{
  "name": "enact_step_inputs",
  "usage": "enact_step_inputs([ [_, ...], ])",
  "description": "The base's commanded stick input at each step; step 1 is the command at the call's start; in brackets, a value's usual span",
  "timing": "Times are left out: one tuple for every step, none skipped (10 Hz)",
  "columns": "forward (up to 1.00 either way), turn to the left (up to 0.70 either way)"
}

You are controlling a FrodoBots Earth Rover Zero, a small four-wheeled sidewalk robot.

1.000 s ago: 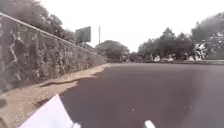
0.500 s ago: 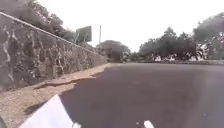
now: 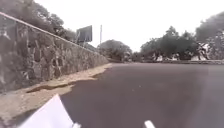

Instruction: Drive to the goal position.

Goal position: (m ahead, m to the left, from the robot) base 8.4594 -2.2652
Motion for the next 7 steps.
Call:
enact_step_inputs([
  [0.5, 0.0],
  [0.5, 0.0],
  [0.5, 0.0],
  [0.5, -0.12],
  [0.5, -0.31],
  [0.5, -0.49],
  [0.5, -0.5],
])
